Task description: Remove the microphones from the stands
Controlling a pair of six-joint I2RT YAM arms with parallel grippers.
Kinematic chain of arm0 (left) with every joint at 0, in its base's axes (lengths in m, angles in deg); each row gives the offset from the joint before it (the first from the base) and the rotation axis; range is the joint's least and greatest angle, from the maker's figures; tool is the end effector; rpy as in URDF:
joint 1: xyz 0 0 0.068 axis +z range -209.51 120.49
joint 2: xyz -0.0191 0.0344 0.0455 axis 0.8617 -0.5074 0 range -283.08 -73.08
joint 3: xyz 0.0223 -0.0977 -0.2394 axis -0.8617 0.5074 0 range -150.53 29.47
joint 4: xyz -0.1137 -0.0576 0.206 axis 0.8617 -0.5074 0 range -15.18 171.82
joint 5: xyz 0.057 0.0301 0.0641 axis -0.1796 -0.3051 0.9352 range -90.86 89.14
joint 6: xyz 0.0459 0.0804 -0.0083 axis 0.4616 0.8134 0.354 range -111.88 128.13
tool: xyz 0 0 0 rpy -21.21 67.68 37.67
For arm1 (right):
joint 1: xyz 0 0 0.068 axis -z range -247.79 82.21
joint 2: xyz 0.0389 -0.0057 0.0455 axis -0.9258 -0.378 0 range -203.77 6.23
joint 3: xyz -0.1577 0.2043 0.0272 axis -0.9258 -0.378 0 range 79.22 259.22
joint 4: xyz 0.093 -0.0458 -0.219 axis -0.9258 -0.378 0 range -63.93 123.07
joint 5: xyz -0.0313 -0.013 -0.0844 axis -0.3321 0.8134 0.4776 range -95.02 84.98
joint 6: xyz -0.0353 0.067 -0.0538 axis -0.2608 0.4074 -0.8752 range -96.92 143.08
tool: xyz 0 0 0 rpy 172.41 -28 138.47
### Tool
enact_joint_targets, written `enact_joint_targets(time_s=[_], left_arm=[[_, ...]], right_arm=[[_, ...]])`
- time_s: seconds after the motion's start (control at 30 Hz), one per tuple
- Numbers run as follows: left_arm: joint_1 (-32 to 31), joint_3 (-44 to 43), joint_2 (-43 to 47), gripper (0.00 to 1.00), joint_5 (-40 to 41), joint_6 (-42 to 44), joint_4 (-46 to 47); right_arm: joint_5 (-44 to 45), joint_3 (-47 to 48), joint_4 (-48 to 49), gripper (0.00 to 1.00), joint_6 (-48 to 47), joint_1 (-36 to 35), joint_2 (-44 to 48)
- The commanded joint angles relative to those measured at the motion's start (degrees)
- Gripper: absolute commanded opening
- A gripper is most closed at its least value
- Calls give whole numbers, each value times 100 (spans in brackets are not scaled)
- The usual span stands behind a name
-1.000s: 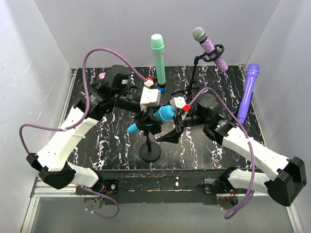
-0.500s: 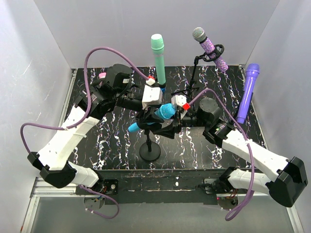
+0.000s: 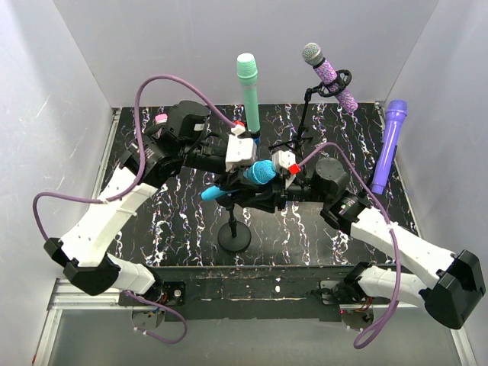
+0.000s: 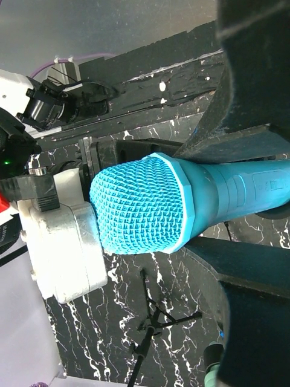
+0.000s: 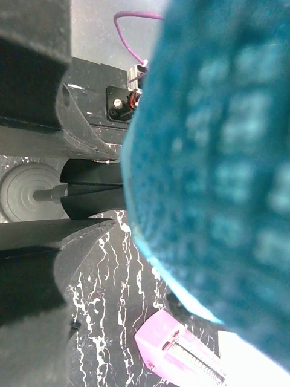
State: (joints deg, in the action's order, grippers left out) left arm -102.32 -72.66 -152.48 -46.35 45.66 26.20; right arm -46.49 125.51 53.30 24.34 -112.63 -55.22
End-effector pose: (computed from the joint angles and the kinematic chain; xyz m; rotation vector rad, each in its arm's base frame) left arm 0.1569 -0.2266 0.4295 1.6601 1.2497 -0.8992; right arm 0.1517 0.2289 0.3445 -1.1332 1.1626 1.1643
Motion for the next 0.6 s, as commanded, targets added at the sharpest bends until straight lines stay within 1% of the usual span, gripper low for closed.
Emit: enact_joint_targets(time_s=[0.0,0.07,0.27,0.37,0.43,0.57], left_arm=[[27,-140,117,0,172,-61,375],[27,-490,-14,0,234,-351,403],[27,-2256,-716,0,243,-686,-10],[27,-2908,-1016,0,234,-862,-212],[27,-3076,-1087,0,208,-871,-301],[27,-2980,-1017,0,173,-967,-161]], right_arm=[[-63,-111,-511,1,-108,-51,89],[25,-102,-564,1,-108,-51,98],[87,-75,-704,1,-108,-51,89],[113,-67,-766,1,-108,-51,81],[166,-67,-827,1,-108,-51,72],[236,-58,-968,1,-108,-25,28]])
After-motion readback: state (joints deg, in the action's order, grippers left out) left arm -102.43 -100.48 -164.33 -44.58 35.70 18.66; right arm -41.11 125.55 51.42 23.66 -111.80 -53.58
